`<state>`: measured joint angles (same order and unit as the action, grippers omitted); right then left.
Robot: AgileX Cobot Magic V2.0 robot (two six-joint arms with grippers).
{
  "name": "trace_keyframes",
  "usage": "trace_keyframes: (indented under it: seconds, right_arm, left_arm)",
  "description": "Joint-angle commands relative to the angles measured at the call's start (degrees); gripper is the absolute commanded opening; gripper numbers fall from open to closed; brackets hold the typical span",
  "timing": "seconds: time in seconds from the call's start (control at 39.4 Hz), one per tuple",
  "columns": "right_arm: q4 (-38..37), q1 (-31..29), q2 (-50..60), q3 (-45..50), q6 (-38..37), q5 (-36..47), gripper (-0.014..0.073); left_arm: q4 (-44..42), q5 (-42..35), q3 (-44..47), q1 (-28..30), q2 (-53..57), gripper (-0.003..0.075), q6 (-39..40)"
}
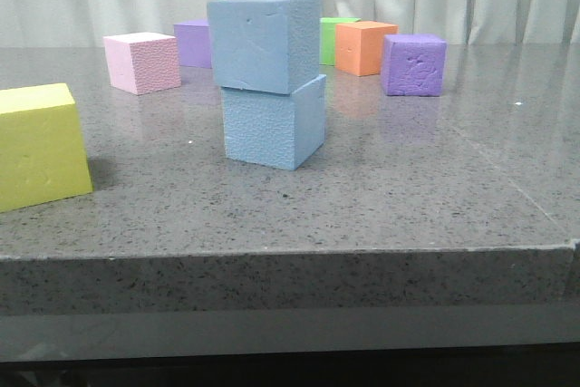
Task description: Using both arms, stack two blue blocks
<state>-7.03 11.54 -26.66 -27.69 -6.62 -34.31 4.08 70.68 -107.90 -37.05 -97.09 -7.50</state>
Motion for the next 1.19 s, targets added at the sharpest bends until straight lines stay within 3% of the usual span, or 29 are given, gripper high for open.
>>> trace_keyframes:
  seconds: [0.0, 0.46, 0.99, 1.17]
  right_arm:
    - [-0.29, -0.31, -0.09, -1.54, -0.02, 3.75, -0.0060]
    - [-0.29, -0.31, -0.09, -1.54, -0.02, 3.75, -0.0060]
    - [-0.29, -0.31, -0.09, -1.54, -0.02, 3.75, -0.0060]
    - [-0.29, -0.31, -0.09, -1.54, -0.02, 3.75, -0.0060]
  left_arm:
    - [0.81, -8.11, 4.73, -0.46, 6.66, -0.0020, -0.29]
    - [4.48, -32.12, 35.75, -0.46, 29.77, -0.0020, -1.81]
    - [5.08, -54.90, 72.24, -0.46, 63.37, -0.0020, -1.81]
    - [5.29, -56.43, 79.29, -0.46, 75.70, -0.0020, -1.81]
